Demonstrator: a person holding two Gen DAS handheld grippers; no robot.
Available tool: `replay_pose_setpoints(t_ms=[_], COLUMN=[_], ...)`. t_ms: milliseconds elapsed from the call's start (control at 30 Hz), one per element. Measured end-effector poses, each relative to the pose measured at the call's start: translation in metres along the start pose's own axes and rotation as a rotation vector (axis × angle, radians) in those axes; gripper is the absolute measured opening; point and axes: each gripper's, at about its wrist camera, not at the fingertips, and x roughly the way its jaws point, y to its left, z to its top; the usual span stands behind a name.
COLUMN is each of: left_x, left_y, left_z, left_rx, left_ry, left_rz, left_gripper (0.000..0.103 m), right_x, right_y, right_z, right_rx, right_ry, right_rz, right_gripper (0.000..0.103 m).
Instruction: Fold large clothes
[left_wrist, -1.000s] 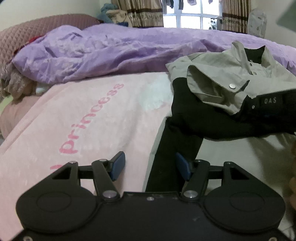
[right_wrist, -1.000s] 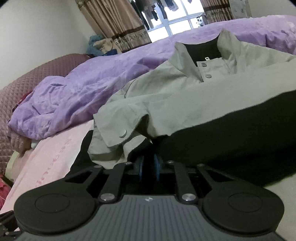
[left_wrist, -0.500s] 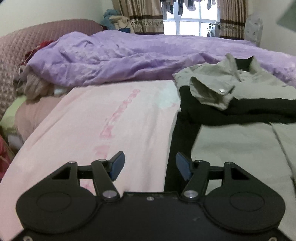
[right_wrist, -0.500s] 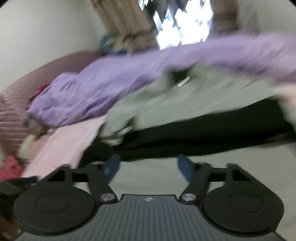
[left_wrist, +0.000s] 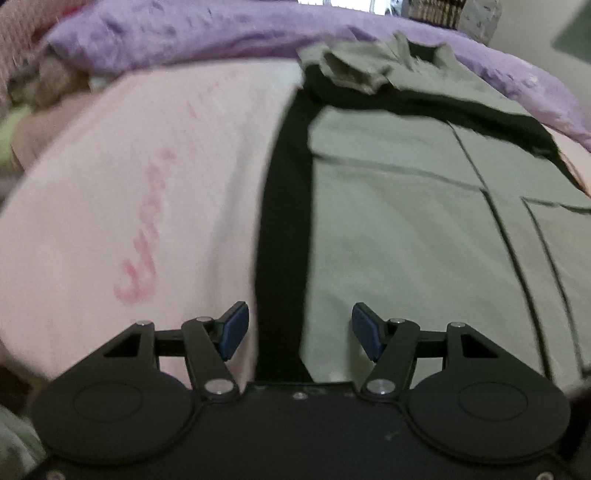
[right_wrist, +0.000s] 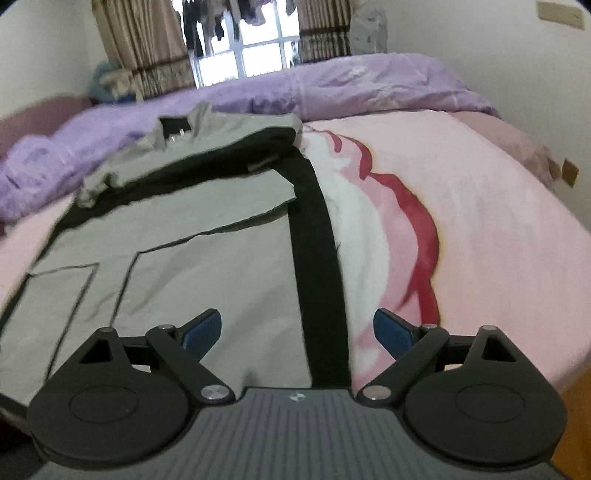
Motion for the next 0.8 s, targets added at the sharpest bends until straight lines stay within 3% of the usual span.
replay_pose_setpoints(t_ms=[67, 100, 167, 233, 267, 467, 600, 700, 767, 800], left_x=[-0.007, -0.010, -0.014, -0.017, -0.017, -0.016, -0.013, -0.010, -0.010, -0.011], left_y=[-0.001, 0.000, 0.004, 0.010, 0.011, 0.004, 0.007, -0.003, -0.005, -0.004], left_z=[-0.017, -0.025, -0.034, -0.039, -0.041, -0.041, -0.041, -0.042, -0.042, -0.042], left_rx=[-0.007, -0.008, -0.020, -0.043, -0.053, -0.032, -0.054, -0.001, 0.000, -0.010], left_ry=[0.003, 0.009, 0.019, 0.017, 0.022, 0.020, -0.022, -0.034, -0.041, -0.042], left_rz=[0.003, -0.004, -0.019, -0.032, -0.039, -0.015, -0.020, 0.009, 0.021, 0.012], left_gripper=[0.063, 0.063, 0.063, 0.063, 0.063, 0.064, 0.071, 0.075, 0.071, 0.068], right_x=[-0.012, -0.014, -0.009, -0.004, -0.003, 0.004, 0.008, 0.008, 0.006, 0.001], right_y=[-0.003, -0.003, -0.003, -0.003, -0.005, -0.011, -0.006, 0.004, 0.008, 0.009], right_z=[-0.014, -0.018, -0.020, -0.025, -0.027, -0.028, -0.037, -0.043, -0.044, -0.043], right_rx=[-0.012, -0.022, -0.027, -0.021, -0.019, 0.016, -0.078, -0.111, -0.098, -0.084], right_ry=[-0.061, -0.050, 0.068, 0.127, 0.138, 0.157, 0.163, 0.142, 0.113, 0.100], right_rz=[0.073, 0.073, 0.000, -0.055, -0.060, -0.032, -0.008, -0.022, -0.041, -0.021], right_gripper=[0.103, 0.103, 0.103, 0.076, 0.075, 0.076, 0.099, 0.103, 0.086, 0.052])
